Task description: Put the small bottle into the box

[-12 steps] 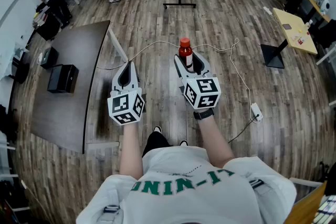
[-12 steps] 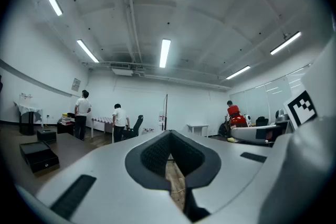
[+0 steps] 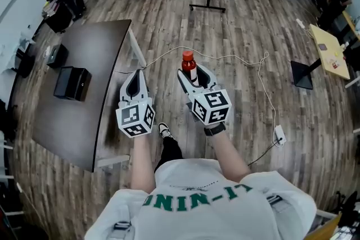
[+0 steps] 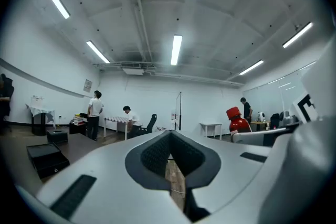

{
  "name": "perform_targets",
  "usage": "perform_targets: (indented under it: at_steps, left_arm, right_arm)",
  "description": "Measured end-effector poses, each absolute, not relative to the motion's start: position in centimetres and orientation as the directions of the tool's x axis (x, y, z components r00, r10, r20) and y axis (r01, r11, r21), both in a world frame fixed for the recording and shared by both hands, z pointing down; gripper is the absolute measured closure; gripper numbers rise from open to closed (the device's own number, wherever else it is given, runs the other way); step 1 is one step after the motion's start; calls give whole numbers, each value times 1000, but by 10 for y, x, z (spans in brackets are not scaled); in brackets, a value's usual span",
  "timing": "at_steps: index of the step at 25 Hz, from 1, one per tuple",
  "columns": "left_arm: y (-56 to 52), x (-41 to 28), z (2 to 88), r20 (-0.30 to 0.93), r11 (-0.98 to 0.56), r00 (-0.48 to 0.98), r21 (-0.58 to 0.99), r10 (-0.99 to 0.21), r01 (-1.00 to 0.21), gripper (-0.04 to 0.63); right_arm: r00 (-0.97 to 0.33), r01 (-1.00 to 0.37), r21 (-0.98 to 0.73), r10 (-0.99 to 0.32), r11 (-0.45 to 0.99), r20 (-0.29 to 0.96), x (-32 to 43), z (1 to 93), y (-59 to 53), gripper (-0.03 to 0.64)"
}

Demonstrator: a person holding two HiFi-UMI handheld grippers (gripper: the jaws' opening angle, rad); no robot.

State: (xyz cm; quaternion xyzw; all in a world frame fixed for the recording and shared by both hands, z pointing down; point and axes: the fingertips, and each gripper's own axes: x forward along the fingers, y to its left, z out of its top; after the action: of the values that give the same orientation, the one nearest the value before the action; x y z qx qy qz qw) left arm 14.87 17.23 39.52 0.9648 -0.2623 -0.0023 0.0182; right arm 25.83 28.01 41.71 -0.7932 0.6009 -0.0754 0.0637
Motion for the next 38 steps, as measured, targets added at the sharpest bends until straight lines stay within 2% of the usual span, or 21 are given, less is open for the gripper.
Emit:
perform_targets:
  at_steps: [5, 13, 19, 29, 38]
  left_arm:
    - [48, 139, 384, -8, -824, 824, 48, -566, -565, 584]
    - [-137, 84, 369, -29, -728, 727, 49, -686, -684, 584]
    - [-225, 17, 387, -15, -606, 606, 44, -795, -794, 584]
    - [-299, -109, 423, 46, -278, 282, 83, -958, -957, 583]
    - [-370, -188, 436, 75, -15, 22, 101, -997, -995, 583]
  right_arm:
    - [152, -963, -226, -988, -150, 7, 248, 401, 147, 383]
    - [-134, -963, -235, -991, 131, -4, 184, 384, -62, 383]
    - [-306, -936, -202, -950, 289, 60, 115, 400, -173, 383]
    - [-626, -772, -228, -774, 594, 102, 1, 428, -306, 382]
    - [-824, -561, -164, -529, 811, 201, -91, 458, -406, 382]
